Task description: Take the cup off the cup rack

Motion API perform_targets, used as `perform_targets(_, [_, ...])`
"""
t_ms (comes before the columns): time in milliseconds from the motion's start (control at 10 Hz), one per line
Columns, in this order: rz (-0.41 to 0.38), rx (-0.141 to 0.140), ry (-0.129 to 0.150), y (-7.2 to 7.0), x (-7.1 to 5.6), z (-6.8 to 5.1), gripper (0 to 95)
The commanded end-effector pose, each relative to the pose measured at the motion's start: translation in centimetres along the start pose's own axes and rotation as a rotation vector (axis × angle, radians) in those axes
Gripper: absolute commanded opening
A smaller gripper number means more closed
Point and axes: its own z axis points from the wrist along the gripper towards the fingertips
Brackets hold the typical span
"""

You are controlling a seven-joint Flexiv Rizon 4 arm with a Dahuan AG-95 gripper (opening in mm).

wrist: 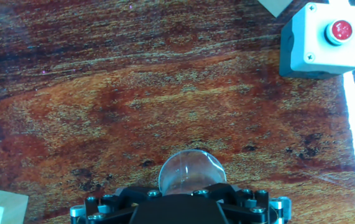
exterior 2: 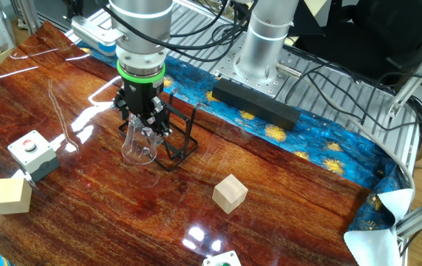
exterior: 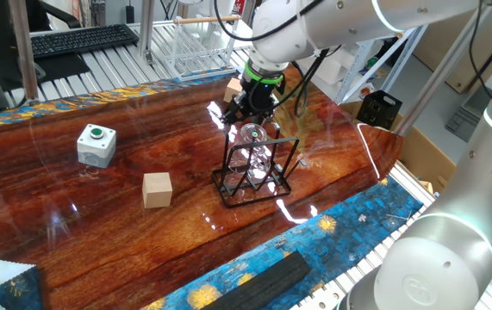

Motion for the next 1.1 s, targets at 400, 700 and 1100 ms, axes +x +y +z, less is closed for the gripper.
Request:
perform_targets(400, [0.013, -0.018, 0.008, -0.5, -0.4, -0.61, 95.0])
perform_targets(700, [0.01, -0.01, 0.015, -0.53, -0.41, -0.83, 95.0])
perform_targets(1100, [-0.001, -0.008, 0.015, -0.69, -0.58, -0.93, 95.0])
